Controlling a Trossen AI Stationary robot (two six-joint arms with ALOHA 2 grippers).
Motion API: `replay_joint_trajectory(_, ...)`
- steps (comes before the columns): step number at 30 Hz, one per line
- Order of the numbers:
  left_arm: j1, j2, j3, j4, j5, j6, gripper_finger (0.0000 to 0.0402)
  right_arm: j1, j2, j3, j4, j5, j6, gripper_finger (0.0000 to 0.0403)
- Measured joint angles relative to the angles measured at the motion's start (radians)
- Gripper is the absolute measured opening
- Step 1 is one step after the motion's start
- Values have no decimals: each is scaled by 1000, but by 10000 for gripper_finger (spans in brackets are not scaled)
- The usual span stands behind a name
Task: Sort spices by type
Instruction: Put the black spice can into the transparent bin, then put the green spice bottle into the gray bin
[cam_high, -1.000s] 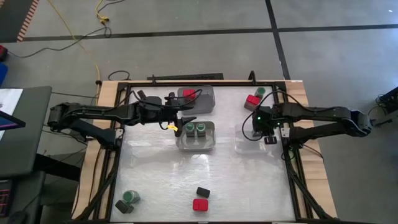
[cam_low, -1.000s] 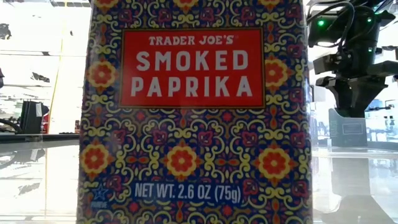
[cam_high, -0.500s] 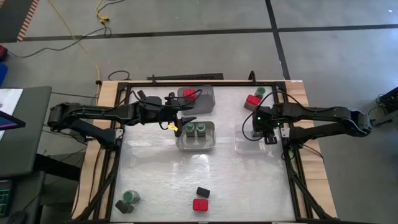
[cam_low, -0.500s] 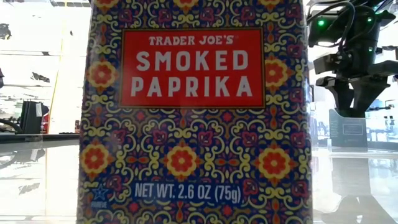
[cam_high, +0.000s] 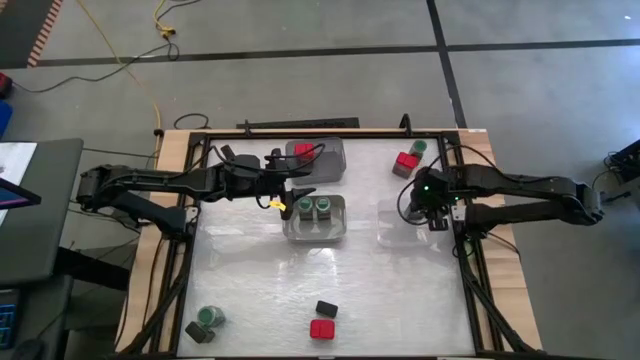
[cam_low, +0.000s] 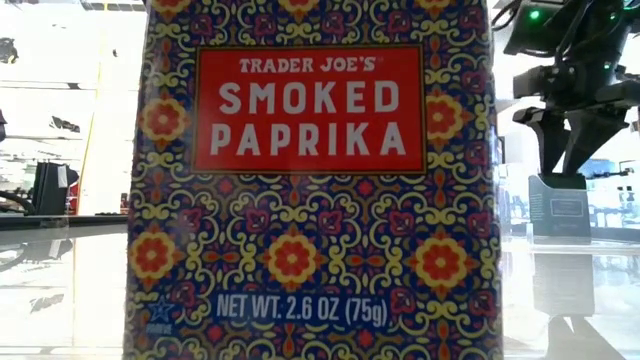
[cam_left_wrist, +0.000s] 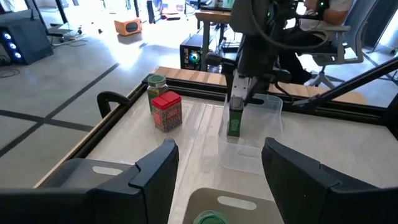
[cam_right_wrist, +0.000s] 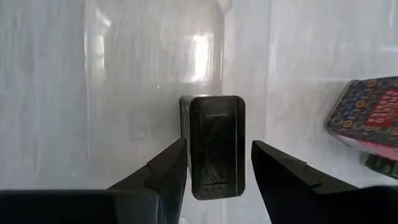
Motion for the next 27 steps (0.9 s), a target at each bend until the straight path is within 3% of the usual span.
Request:
replay_joint_trajectory(12, 0, 0, 0, 1, 0, 0, 222, 0, -51, 1, 1, 0, 2, 207)
replay_joint_trajectory(18, 0, 0, 0, 2, 0, 0, 222, -1, -127, 67, 39, 0, 7, 207)
replay_joint_trajectory(23, 0, 0, 0, -6, 0, 0, 222, -1, -190, 143, 165, 0, 9, 207)
replay_joint_trajectory(27, 0, 0, 0, -18, 0, 0, 222, 0, -207, 183, 380, 0, 14, 207)
